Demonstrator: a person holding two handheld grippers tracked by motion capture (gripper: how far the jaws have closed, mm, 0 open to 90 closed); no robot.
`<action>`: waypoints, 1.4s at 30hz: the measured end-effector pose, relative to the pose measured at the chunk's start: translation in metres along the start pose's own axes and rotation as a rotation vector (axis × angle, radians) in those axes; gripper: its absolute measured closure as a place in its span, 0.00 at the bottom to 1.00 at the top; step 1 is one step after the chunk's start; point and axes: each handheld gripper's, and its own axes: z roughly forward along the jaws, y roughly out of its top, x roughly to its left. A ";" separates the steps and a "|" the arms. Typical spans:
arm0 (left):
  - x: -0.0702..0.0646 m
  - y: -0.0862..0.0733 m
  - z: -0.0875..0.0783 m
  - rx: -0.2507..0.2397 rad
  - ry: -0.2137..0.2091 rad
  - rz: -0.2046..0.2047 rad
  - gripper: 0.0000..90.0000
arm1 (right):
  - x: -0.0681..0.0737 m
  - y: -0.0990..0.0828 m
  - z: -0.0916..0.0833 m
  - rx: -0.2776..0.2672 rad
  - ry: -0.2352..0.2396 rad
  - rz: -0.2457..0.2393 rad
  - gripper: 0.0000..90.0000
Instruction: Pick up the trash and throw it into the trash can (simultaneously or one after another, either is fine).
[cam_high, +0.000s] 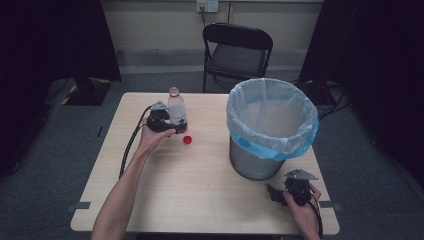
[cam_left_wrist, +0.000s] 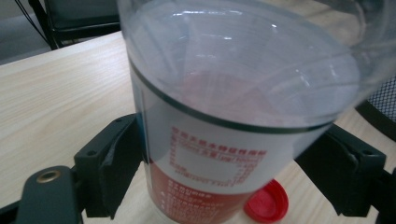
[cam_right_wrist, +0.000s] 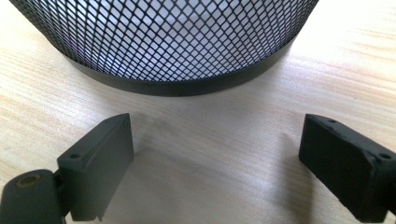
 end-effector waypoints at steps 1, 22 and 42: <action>-0.001 0.000 0.004 -0.006 0.009 0.005 0.19 | 0.000 0.000 0.000 0.000 0.000 0.000 0.10; -0.003 0.002 0.004 -0.001 0.032 -0.004 0.29 | 0.000 0.000 0.000 0.000 0.000 0.000 0.10; -0.015 0.024 -0.035 -0.109 -0.030 -0.031 0.30 | 0.000 0.000 0.000 0.000 0.003 -0.002 0.10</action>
